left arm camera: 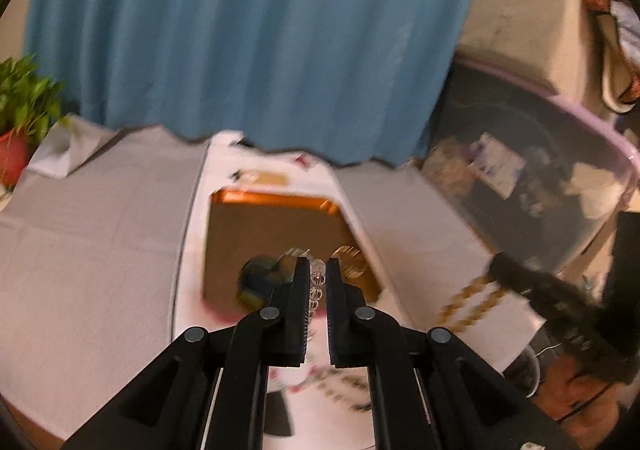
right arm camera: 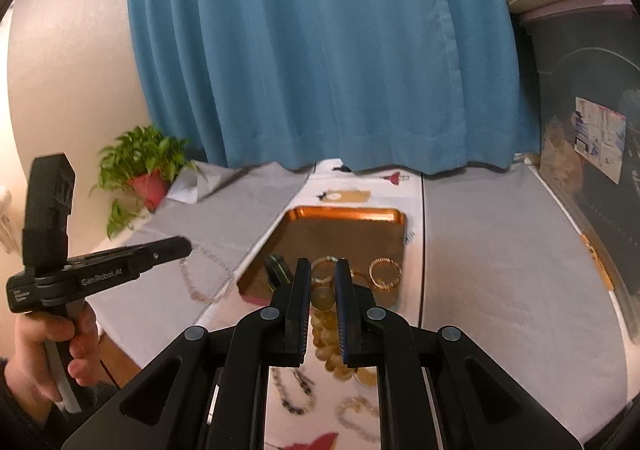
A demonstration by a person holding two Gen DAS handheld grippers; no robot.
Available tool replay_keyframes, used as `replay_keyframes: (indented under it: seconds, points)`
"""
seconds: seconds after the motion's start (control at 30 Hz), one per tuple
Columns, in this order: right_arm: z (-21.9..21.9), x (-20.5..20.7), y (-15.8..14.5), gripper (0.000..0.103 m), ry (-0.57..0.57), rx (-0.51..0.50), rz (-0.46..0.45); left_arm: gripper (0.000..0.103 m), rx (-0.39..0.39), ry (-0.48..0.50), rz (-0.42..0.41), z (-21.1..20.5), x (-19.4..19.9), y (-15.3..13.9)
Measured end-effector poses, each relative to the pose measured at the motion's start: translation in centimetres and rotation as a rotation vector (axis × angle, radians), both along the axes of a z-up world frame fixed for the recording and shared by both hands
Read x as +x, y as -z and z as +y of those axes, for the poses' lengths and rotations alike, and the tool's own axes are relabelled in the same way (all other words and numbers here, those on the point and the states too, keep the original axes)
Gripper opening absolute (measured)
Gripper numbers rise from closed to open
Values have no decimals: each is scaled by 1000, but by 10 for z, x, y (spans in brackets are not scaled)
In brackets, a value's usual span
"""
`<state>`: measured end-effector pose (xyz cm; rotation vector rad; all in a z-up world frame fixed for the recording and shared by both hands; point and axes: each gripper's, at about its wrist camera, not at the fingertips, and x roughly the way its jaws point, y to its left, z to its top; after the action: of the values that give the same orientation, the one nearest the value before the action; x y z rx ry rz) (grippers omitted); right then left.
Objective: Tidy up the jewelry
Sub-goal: 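Lift and carry the crystal and amber bracelets over the orange tray, then lower both bracelets into the tray and open both grippers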
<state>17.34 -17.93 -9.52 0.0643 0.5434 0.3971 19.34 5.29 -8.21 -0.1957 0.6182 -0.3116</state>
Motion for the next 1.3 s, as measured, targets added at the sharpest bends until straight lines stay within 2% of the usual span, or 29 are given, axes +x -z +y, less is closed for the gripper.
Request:
replay_keyframes:
  seconds: [0.1,0.27,0.47,0.53,0.67,0.8,0.9,0.97,1.07,1.17,1.3]
  points:
    - [2,6,-6,12,-7,9,-14,5,-38,30,-39,-11,1,-19]
    - [6,20,-11,12,-14,11,-35,5,-46,57,-101,-26,7,-43]
    - [12,42,-2,12,-27,12,-69,5,-26,35,-90,-33,36,-37]
    - [12,52,6,12,-25,20,-74,5,2,13,-65,-31,53,-28]
    - [12,80,30,12,-33,38,-57,5,10,-11,-3,-21,87,-6]
    - [15,106,54,12,-48,-7,-25,5,25,-24,42,-17,120,20]
    - [1,127,74,12,-33,54,67,5,76,-35,87,-17,144,42]
    - [-3,139,83,12,-23,39,98,5,108,-43,112,-17,156,54]
    - [-4,152,95,12,9,-23,124,5,113,-63,177,-10,180,78]
    - [-4,165,114,12,30,-30,201,5,82,-77,258,1,197,102]
    - [1,176,133,12,28,-12,274,5,105,-92,337,5,209,130]
